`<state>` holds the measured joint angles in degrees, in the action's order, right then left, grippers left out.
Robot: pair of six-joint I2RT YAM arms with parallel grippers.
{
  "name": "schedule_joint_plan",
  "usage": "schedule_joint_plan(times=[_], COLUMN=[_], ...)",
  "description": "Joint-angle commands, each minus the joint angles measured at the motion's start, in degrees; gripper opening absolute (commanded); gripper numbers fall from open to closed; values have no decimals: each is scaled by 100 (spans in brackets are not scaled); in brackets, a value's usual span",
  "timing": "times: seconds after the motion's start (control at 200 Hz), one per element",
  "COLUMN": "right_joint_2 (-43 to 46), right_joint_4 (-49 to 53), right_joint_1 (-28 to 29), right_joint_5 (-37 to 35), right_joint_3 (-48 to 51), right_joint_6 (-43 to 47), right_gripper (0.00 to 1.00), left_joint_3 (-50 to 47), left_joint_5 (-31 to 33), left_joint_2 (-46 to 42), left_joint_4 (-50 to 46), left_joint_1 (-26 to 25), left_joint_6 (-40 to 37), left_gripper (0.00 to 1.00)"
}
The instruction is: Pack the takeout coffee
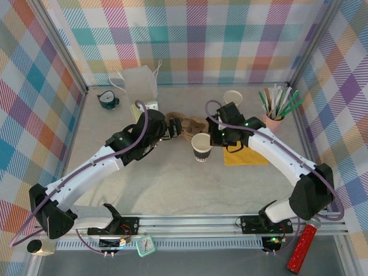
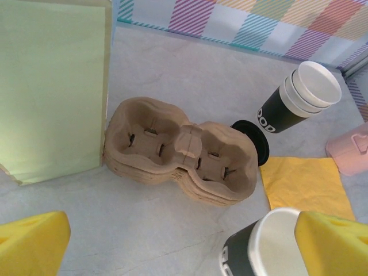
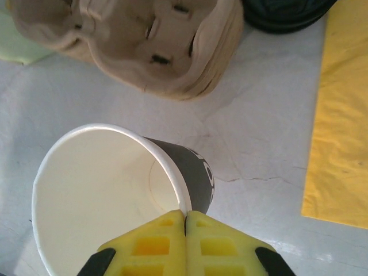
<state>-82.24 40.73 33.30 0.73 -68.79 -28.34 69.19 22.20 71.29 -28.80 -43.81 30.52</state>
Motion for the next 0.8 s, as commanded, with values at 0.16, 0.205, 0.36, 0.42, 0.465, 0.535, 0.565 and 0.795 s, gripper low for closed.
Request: schedule_joint_plan(times=[0.16, 0.205, 0.36, 0.42, 0.465, 0.535, 0.565, 0.795], right_joint_2=[-160, -154, -161, -152, -167, -187, -187, -265], right_joint_4=[-1019, -1089, -1102, -1085, -1043, -917, -836, -364], right_joint_1=[285, 325, 379, 379, 380, 379, 379, -66], right_joint_5=[-201, -239, -219, -197, -179, -225, -287, -280], right_joint_3=[667, 756, 816, 801, 770, 681, 621, -77], right_joint_6=[-40, -39, -56, -38, 1, 42, 64, 139], right_gripper=[0, 0, 10, 19, 19, 29, 38, 35], left_joint_3=[-160, -165, -143, -134, -131, -104, -91, 38], left_joint_5=[110, 113, 127, 127, 103, 73, 66, -54], left_joint_2=[-321, -326, -291, -265, -249, -211, -192, -70], left_joint_4=[-135, -143, -155, -153, -144, -144, -144, -205], left_joint_1=[-39, -37, -39, -35, -39, -35, -39, -39], left_joint_6=[200, 207, 199, 195, 190, 179, 181, 9], left_gripper=[100, 100, 100, 100, 100, 100, 100, 100])
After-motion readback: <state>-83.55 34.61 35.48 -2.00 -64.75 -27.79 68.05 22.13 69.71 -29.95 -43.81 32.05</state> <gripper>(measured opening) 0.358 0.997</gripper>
